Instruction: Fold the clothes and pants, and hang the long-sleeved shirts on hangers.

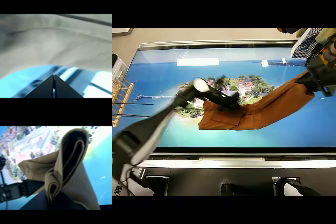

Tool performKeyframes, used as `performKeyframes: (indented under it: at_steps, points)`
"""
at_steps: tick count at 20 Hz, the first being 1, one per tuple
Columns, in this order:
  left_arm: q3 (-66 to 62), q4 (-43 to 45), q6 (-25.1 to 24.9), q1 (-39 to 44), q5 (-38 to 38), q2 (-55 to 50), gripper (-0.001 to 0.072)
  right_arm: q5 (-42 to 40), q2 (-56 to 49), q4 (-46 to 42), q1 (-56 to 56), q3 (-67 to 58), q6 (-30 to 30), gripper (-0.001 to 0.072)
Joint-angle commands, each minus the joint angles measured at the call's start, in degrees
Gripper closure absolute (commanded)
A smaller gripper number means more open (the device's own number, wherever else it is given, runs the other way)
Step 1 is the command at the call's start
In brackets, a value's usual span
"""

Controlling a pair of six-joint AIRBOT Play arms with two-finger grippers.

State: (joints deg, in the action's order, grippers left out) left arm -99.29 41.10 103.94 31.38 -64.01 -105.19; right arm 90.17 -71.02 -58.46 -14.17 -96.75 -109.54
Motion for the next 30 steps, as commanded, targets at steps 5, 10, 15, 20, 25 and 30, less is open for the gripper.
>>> performKeyframes:
  at_steps: [5, 10, 15, 20, 25, 30]
  points:
    - [-0.1, 17.9, -2.4, -22.2, -23.2, 20.3, 0.0693, -10.9, -6.2, -7.2, 23.0, 0.0, -12.1, 0.0681]
    - [-0.1, 17.9, -5.2, -30.0, -26.7, 25.7, 0.0692, -20.7, -14.8, -8.8, 37.1, 0.0, -19.8, 0.0681]
    - [-0.1, 17.9, -6.4, -33.1, -28.2, 26.3, 0.0692, -26.9, -22.7, -8.7, 44.4, 0.0, -23.4, 0.0681]
    - [-0.1, 17.9, -6.4, -33.1, -28.1, 26.3, 0.0692, -28.4, -27.5, -8.0, 47.1, 0.0, -25.1, 0.0680]
    - [-0.1, 17.9, -6.4, -33.1, -28.0, 26.3, 0.0692, -28.6, -29.7, -8.0, 47.7, 0.0, -25.9, 0.0680]
    - [-0.1, 17.9, -6.4, -33.1, -27.9, 26.3, 0.0692, -28.3, -30.7, -6.3, 47.7, 0.0, -25.7, 0.0658]
